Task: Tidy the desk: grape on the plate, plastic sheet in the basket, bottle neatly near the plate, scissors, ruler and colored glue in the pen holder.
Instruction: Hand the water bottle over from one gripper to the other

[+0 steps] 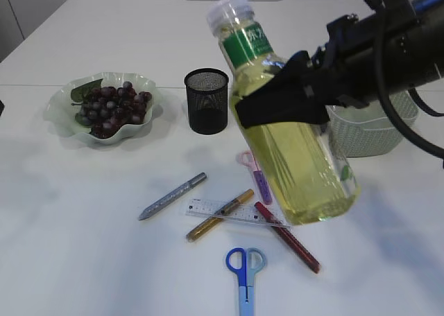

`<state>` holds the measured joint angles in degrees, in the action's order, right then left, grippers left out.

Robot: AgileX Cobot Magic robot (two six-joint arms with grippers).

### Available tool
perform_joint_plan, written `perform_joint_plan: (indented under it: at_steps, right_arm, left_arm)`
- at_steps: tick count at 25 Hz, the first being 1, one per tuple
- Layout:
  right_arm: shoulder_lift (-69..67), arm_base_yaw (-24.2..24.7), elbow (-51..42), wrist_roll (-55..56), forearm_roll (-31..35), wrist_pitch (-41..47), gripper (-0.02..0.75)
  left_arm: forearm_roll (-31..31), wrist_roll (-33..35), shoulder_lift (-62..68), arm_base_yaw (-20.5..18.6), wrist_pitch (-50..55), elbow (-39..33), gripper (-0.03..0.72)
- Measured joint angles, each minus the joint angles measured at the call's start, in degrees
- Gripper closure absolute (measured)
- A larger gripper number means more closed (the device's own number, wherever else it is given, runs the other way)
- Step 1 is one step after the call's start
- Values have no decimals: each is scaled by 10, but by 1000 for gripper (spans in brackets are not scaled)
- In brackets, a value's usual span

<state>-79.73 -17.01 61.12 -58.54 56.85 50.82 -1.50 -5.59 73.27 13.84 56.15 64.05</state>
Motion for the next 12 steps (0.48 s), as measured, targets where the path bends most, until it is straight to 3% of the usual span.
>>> perform_joint_plan:
  at_steps: [7,12]
  right_arm:
    - [0,0,0,-251,223,3,276]
    - [0,0,0,-291,271,24,276]
  left_arm:
    - [0,0,0,0,-50,0,442]
    - [-1,0,0,0,-69,0,442]
